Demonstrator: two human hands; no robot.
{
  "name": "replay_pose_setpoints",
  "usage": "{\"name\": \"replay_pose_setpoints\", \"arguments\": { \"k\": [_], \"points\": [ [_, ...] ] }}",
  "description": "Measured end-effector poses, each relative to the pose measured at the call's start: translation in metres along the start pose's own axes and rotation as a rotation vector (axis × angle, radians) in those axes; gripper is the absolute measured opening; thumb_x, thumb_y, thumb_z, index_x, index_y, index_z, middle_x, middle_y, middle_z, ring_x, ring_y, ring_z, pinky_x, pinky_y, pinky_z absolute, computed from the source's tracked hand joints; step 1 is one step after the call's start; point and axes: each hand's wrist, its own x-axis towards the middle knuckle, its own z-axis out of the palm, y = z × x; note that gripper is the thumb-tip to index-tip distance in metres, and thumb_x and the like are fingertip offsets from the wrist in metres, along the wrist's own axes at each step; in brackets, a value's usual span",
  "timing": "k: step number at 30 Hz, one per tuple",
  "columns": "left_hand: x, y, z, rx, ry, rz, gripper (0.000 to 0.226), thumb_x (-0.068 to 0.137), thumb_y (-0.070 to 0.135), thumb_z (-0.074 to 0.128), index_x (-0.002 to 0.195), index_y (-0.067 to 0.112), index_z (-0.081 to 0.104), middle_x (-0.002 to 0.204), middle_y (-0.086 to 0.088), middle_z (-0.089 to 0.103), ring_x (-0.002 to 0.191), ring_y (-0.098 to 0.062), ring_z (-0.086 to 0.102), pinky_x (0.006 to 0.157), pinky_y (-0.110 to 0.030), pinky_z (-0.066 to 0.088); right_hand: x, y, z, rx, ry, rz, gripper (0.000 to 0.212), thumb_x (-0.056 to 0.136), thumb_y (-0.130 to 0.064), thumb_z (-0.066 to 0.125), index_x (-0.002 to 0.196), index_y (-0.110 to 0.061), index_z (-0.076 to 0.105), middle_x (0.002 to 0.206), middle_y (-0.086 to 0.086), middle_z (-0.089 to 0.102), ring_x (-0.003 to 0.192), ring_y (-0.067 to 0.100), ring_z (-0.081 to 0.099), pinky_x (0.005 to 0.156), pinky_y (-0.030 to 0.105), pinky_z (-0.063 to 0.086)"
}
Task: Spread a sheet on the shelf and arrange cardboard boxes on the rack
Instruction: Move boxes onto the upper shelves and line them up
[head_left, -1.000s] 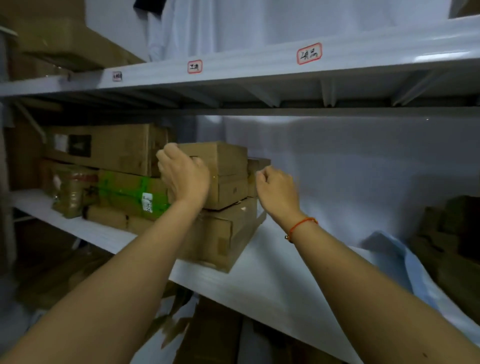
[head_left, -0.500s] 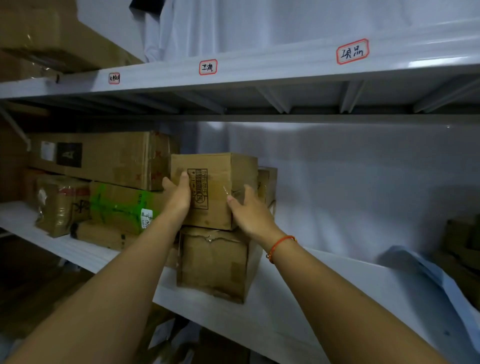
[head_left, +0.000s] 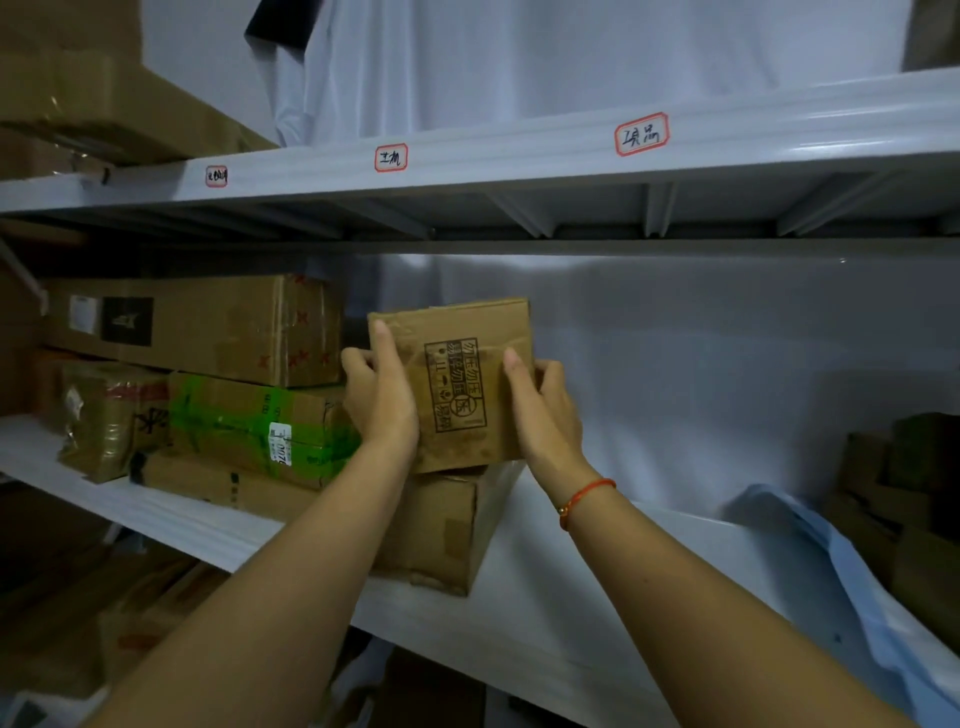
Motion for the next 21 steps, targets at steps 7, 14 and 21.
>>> {"name": "replay_pose_setpoints", "arguments": {
  "k": [7, 14, 21],
  "points": [
    [-0.072, 0.028, 0.011, -0.329, 0.027, -0.226, 0.066, 0.084, 0.071, 0.04, 0.102, 0.012, 0.062, 0.1, -0.004, 0.065, 0.091, -0.023, 0.062, 0.075, -0.033, 0.048, -0.022, -0.011, -0.064, 0.133, 0.225, 0.039, 0.052, 0.091, -0.068, 0.032, 0.093, -0.017, 0.042, 0.082, -0.006, 0.053, 0.077, 0.01, 0.052, 0.073, 0.032, 0.04],
    [-0.129, 0.061, -0.004, -0.634, -0.179, -0.547, 0.04, 0.086, 0.054, 0.046, 0.088, 0.018, 0.063, 0.084, -0.004, 0.07, 0.072, -0.023, 0.065, 0.065, -0.031, 0.053, -0.048, -0.038, -0.116, -0.047, 0.346, -0.103, 0.049, 0.091, -0.065, 0.037, 0.085, -0.018, 0.048, 0.072, -0.009, 0.053, 0.072, 0.015, 0.054, 0.065, 0.03, 0.041],
    [-0.179, 0.098, -0.032, -0.779, 0.033, -0.405, 0.05, 0.067, 0.052, 0.053, 0.1, 0.016, 0.063, 0.095, -0.005, 0.066, 0.079, -0.025, 0.065, 0.063, -0.034, 0.053, -0.074, -0.089, -0.133, 0.007, 0.247, -0.315, 0.041, 0.092, -0.058, 0.045, 0.079, -0.019, 0.047, 0.068, -0.01, 0.052, 0.066, 0.008, 0.05, 0.067, 0.03, 0.036]
  ]
}}
